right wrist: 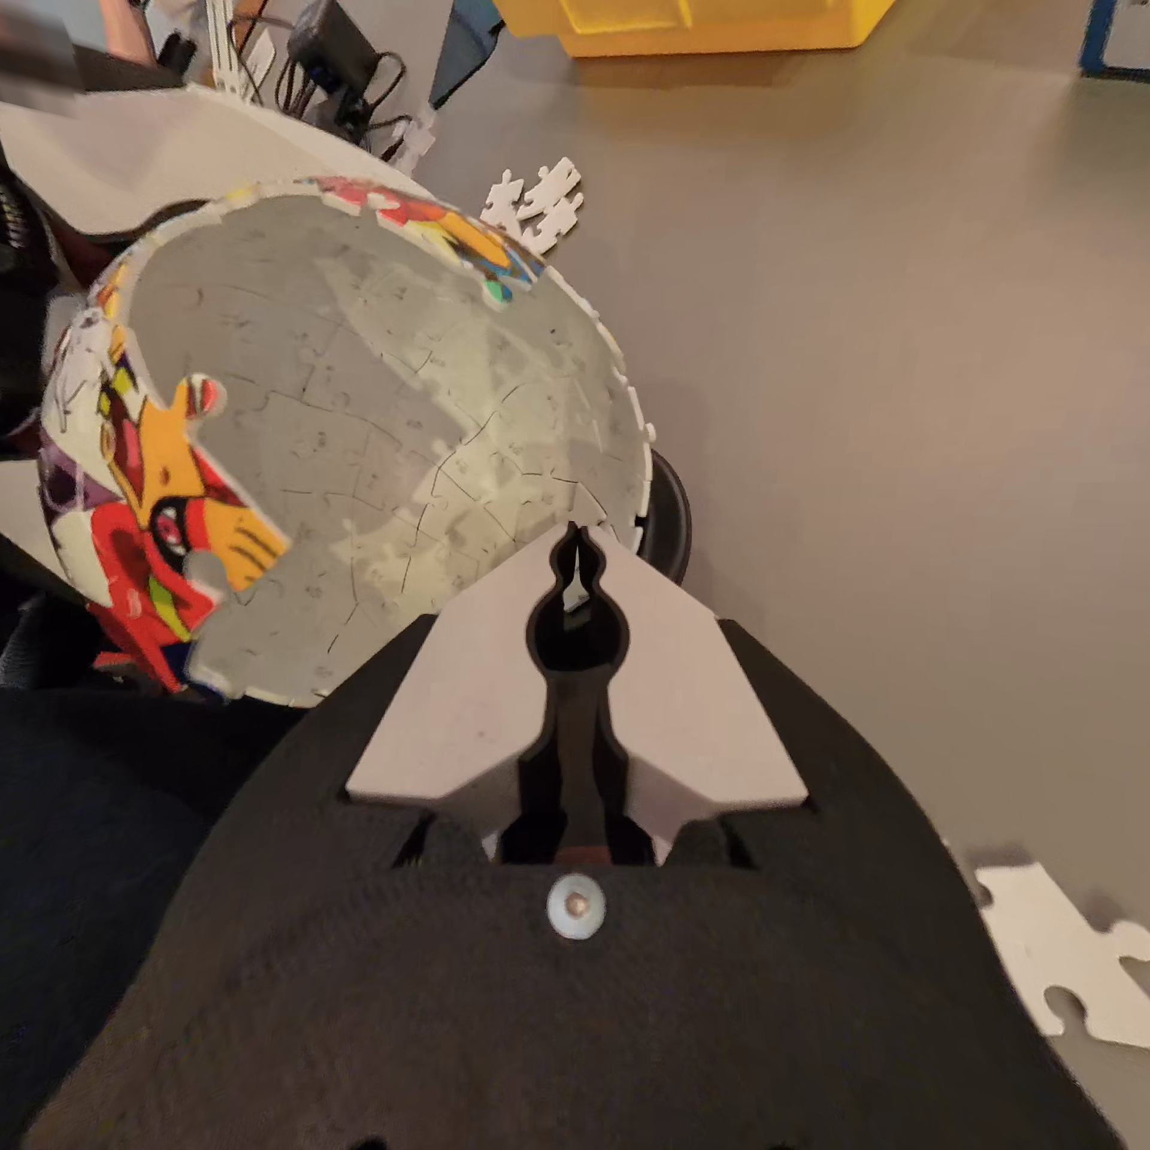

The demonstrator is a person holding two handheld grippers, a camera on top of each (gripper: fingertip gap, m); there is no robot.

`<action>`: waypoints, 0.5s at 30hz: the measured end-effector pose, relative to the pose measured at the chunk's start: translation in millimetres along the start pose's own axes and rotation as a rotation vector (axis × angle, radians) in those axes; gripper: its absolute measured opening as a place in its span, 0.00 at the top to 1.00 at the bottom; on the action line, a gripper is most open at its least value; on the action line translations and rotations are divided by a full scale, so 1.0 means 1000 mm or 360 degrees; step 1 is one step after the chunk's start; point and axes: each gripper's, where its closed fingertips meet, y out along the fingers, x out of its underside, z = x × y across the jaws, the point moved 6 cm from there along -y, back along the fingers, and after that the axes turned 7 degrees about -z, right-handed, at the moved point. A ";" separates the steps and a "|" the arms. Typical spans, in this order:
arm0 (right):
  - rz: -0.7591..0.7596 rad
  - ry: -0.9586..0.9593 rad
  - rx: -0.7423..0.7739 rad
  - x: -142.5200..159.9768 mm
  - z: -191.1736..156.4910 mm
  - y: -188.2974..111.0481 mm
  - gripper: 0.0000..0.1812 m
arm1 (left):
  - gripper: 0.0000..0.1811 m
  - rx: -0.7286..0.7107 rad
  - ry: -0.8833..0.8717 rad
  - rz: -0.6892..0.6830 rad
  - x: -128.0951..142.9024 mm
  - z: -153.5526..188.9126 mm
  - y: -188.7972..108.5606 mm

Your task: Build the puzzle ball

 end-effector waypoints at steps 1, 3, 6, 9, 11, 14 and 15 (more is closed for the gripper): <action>-0.0033 -0.0038 -0.0001 0.000 -0.001 0.002 1.00 | 0.29 0.0001 0.0004 -0.0002 0.000 0.000 0.000; -0.0087 -0.0113 0.0033 0.001 0.001 0.005 1.00 | 0.29 0.0003 0.0007 -0.0002 -0.001 0.000 0.000; -0.0155 -0.0171 0.0068 0.003 0.003 0.010 1.00 | 0.29 0.0006 0.0010 -0.0003 -0.001 0.000 0.000; -0.0189 -0.0251 0.0094 0.003 0.002 0.012 1.00 | 0.29 0.0009 0.0008 -0.0006 0.000 0.000 0.000; -0.0203 -0.0290 0.0102 0.002 0.002 0.013 1.00 | 0.29 0.0008 0.0006 -0.0002 0.000 -0.001 0.000; -0.0242 -0.0327 0.0080 0.000 0.002 0.015 1.00 | 0.29 0.0014 0.0005 0.0002 -0.001 -0.001 0.000; -0.0255 -0.0332 0.0064 0.000 0.002 0.015 1.00 | 0.29 0.0014 0.0007 0.0001 -0.001 -0.001 0.000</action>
